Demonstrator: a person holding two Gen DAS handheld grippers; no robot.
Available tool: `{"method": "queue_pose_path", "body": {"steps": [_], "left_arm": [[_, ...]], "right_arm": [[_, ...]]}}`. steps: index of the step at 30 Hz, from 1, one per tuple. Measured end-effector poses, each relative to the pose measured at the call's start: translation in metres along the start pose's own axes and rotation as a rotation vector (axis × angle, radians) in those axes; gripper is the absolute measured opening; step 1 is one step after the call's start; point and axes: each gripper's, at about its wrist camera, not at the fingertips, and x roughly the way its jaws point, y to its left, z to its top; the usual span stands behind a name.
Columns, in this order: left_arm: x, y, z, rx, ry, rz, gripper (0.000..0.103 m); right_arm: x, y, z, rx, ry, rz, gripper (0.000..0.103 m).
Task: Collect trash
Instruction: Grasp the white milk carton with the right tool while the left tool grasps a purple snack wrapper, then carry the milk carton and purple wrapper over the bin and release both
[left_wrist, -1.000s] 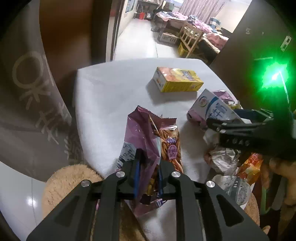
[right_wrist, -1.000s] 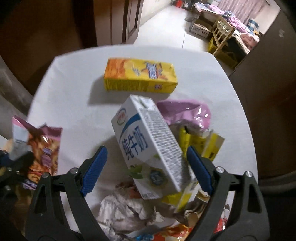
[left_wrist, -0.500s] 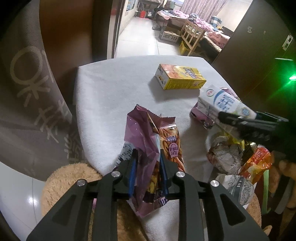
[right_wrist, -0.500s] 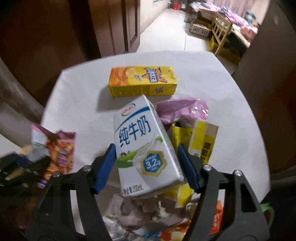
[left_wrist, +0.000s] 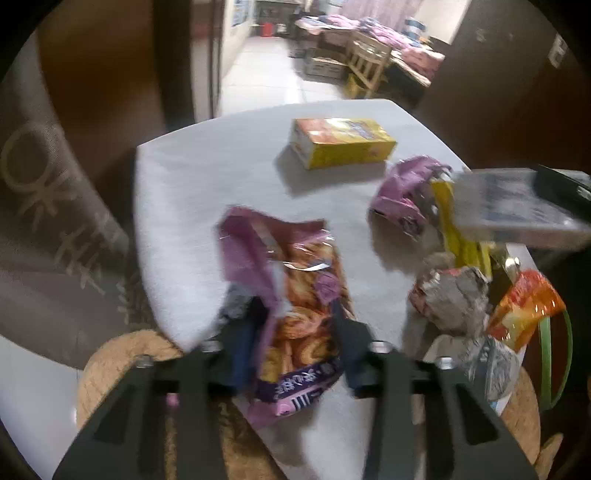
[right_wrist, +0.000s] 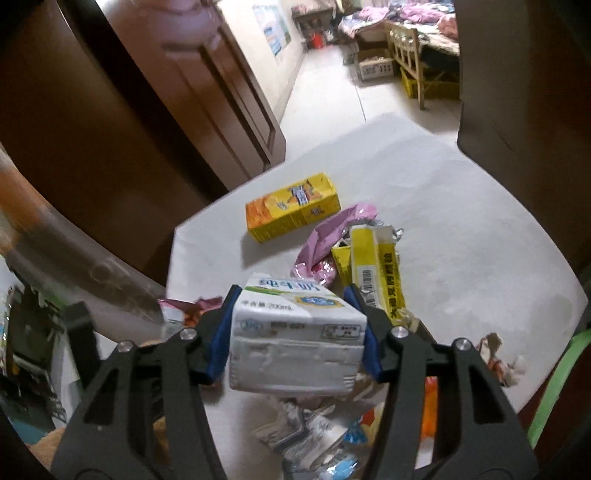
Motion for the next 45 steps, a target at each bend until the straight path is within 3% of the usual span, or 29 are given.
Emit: {"method": "queue_pose_path", "body": {"steps": [1, 4, 15, 27, 45], "left_arm": [[0.000, 0.004, 0.001, -0.018, 0.000, -0.008, 0.013], [-0.007, 0.010, 0.001, -0.058, -0.023, -0.024, 0.010], [-0.057, -0.012, 0.016, -0.023, -0.165, -0.047, 0.010], [-0.106, -0.045, 0.026, 0.039, -0.256, -0.057, 0.010], [-0.121, -0.105, 0.017, 0.177, -0.274, -0.110, 0.010]], "right_arm": [[-0.005, 0.000, -0.001, 0.007, -0.012, 0.002, 0.054], [-0.024, -0.001, -0.008, 0.021, -0.050, 0.013, 0.054], [-0.066, -0.026, -0.034, 0.167, -0.149, 0.066, 0.054], [-0.078, -0.070, -0.050, 0.316, -0.170, 0.097, 0.054], [-0.132, -0.145, -0.080, 0.500, -0.277, 0.045, 0.054]]}}
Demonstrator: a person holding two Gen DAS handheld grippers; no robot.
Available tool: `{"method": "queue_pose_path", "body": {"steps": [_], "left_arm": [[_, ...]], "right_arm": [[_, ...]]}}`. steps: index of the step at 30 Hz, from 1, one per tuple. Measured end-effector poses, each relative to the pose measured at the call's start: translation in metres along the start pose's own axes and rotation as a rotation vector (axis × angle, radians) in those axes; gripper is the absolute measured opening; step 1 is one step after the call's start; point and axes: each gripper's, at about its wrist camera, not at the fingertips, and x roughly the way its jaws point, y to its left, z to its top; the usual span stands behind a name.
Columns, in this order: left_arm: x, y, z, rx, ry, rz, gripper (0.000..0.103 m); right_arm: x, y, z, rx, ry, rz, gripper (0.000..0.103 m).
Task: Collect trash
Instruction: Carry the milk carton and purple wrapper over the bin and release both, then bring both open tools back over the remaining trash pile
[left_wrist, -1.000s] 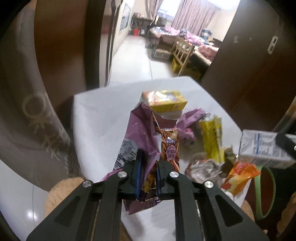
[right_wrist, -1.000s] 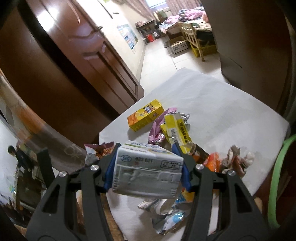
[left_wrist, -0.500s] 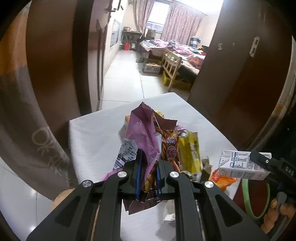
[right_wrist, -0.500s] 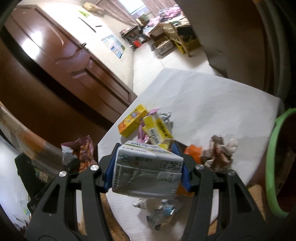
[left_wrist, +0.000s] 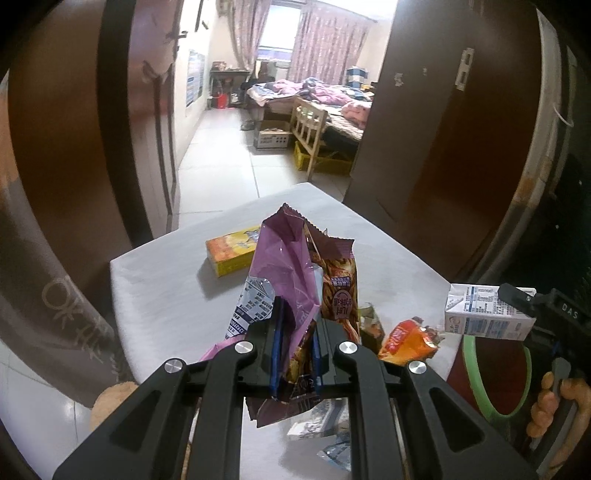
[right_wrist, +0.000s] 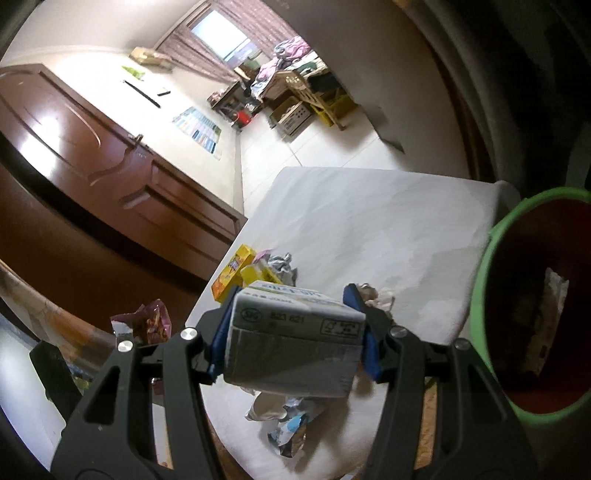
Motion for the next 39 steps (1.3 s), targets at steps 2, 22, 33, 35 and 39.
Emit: {"method": "queue_pose_path", "body": {"steps": [2, 22, 33, 35, 39], "left_arm": [[-0.001, -0.007, 0.001, 0.007, -0.002, -0.012, 0.010], [0.015, -0.099, -0.006, 0.157, 0.051, -0.195, 0.010], [0.051, -0.200, -0.022, 0.283, 0.194, -0.401, 0.010], [0.055, -0.222, -0.024, 0.309, 0.215, -0.439, 0.010], [0.057, -0.259, -0.028, 0.371, 0.221, -0.496, 0.011]], "right_arm": [[-0.004, -0.003, 0.002, 0.004, -0.008, -0.001, 0.054], [-0.061, -0.065, 0.011, 0.132, -0.127, -0.037, 0.054], [-0.116, -0.138, 0.006, 0.278, -0.232, -0.182, 0.054], [-0.125, -0.147, 0.004, 0.297, -0.249, -0.208, 0.054], [-0.136, -0.159, 0.002, 0.323, -0.265, -0.242, 0.054]]}}
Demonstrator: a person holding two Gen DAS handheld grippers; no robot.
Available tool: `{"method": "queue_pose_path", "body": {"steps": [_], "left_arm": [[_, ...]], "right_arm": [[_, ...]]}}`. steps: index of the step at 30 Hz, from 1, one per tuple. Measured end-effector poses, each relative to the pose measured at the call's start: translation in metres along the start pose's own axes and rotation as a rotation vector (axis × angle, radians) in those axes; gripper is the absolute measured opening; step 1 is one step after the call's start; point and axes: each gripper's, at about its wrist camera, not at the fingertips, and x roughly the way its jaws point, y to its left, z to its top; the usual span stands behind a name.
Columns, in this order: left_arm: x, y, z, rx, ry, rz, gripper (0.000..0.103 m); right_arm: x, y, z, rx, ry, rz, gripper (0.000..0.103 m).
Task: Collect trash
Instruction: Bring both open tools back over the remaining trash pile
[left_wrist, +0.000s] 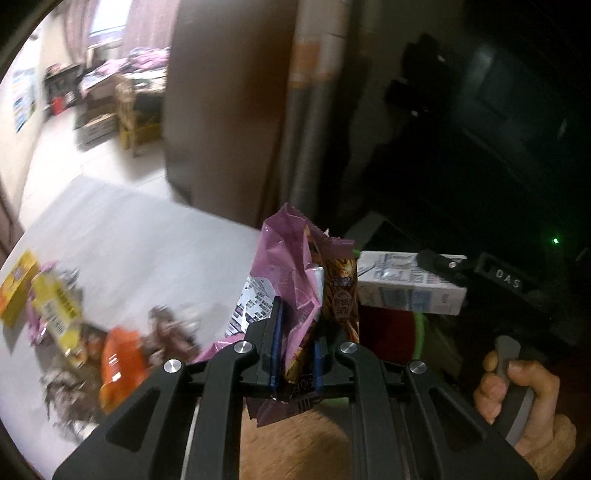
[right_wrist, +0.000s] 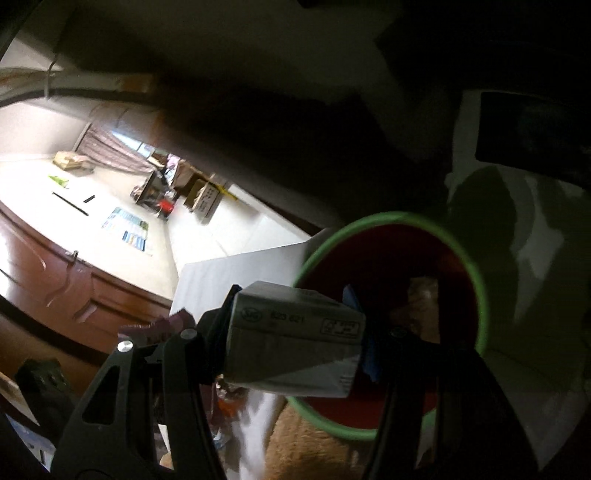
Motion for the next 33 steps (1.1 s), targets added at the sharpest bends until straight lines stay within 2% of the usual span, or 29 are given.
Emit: {"method": "queue_pose_path", "body": {"steps": [3, 5, 6, 11, 15, 21, 25, 33], "left_arm": [[0.011, -0.018, 0.008, 0.040, 0.020, -0.049, 0.020], [0.013, -0.029, 0.012, 0.075, 0.011, -0.046, 0.061], [0.012, -0.031, 0.013, 0.082, -0.003, -0.047, 0.064], [-0.001, -0.022, 0.009, 0.079, -0.032, -0.030, 0.063], [-0.019, 0.009, 0.002, 0.009, -0.059, 0.015, 0.063], [-0.053, 0.069, -0.013, -0.092, -0.101, 0.156, 0.065], [-0.082, 0.110, -0.031, -0.173, -0.117, 0.258, 0.066], [-0.123, 0.164, -0.070, -0.288, -0.134, 0.380, 0.068]], "right_arm": [[-0.004, -0.006, 0.001, -0.001, -0.007, -0.040, 0.055], [-0.005, -0.010, -0.001, 0.008, -0.009, -0.059, 0.056], [-0.005, -0.012, 0.000, 0.015, -0.009, -0.064, 0.062], [-0.007, -0.002, -0.001, -0.025, -0.033, -0.106, 0.066], [-0.005, 0.020, -0.006, -0.105, -0.040, -0.111, 0.067], [0.010, 0.059, -0.019, -0.219, -0.005, -0.084, 0.069], [0.032, 0.089, -0.033, -0.294, 0.048, -0.056, 0.070], [0.070, 0.151, -0.062, -0.421, 0.138, 0.007, 0.070]]}}
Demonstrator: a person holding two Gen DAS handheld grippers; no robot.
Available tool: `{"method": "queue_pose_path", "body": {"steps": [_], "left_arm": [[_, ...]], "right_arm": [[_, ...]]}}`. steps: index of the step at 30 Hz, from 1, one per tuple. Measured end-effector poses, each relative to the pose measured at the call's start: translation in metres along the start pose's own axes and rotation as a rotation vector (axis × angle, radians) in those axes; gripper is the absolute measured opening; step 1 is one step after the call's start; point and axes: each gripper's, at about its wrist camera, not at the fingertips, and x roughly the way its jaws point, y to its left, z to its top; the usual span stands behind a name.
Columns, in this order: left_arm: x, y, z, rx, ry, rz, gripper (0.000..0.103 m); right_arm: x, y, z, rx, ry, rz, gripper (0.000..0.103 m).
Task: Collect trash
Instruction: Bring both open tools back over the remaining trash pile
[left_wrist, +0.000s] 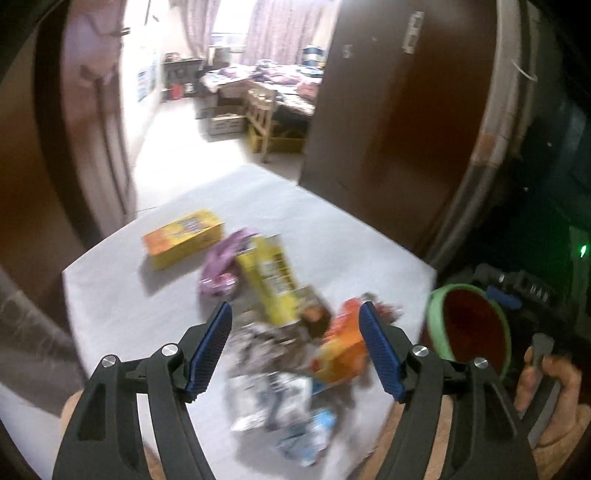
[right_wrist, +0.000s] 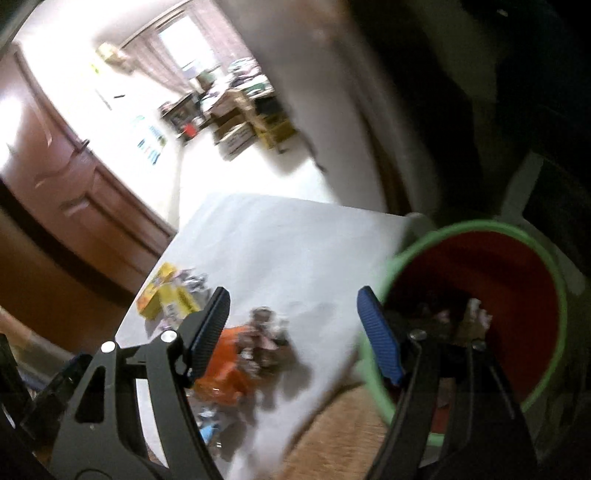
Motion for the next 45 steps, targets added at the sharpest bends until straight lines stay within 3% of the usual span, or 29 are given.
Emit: {"method": "queue_pose_path", "body": {"steps": [8, 11, 16, 24, 26, 28, 29, 32, 35, 41, 43, 45], "left_arm": [[-0.008, 0.048, -0.008, -0.135, 0.004, 0.023, 0.068], [-0.013, 0.054, -0.009, -0.144, -0.009, 0.021, 0.068], [-0.015, 0.059, -0.010, -0.154, -0.016, 0.019, 0.068], [-0.016, 0.068, -0.016, -0.179, -0.002, 0.008, 0.070], [-0.017, 0.069, -0.021, -0.172, 0.006, 0.007, 0.070], [-0.014, 0.071, -0.026, -0.170, 0.024, 0.012, 0.070], [-0.012, 0.073, -0.028, -0.174, 0.032, 0.011, 0.070], [-0.007, 0.080, -0.032, -0.199, 0.047, 0.009, 0.070], [-0.005, 0.086, -0.033, -0.217, 0.047, 0.008, 0.070], [0.008, 0.090, -0.039, -0.245, 0.091, -0.008, 0.070], [0.014, 0.087, -0.043, -0.243, 0.112, -0.024, 0.070], [0.024, 0.078, -0.048, -0.226, 0.154, -0.054, 0.070]], "right_arm": [[0.045, 0.084, 0.000, -0.222, 0.087, 0.041, 0.080], [0.072, 0.114, -0.005, -0.308, 0.133, 0.045, 0.087], [0.132, 0.161, -0.018, -0.440, 0.241, 0.014, 0.089], [0.206, 0.169, -0.051, -0.526, 0.410, -0.103, 0.088], [0.208, 0.169, -0.055, -0.534, 0.419, -0.110, 0.079], [0.207, 0.169, -0.055, -0.506, 0.423, -0.058, 0.058], [0.204, 0.169, -0.054, -0.484, 0.427, -0.032, 0.043], [0.192, 0.171, -0.048, -0.465, 0.409, 0.007, 0.019], [0.174, 0.169, -0.039, -0.405, 0.394, 0.073, 0.015], [0.156, 0.170, -0.030, -0.395, 0.375, 0.100, 0.016], [0.155, 0.169, -0.029, -0.395, 0.374, 0.095, 0.025], [0.153, 0.170, -0.029, -0.395, 0.364, 0.085, 0.045]]}}
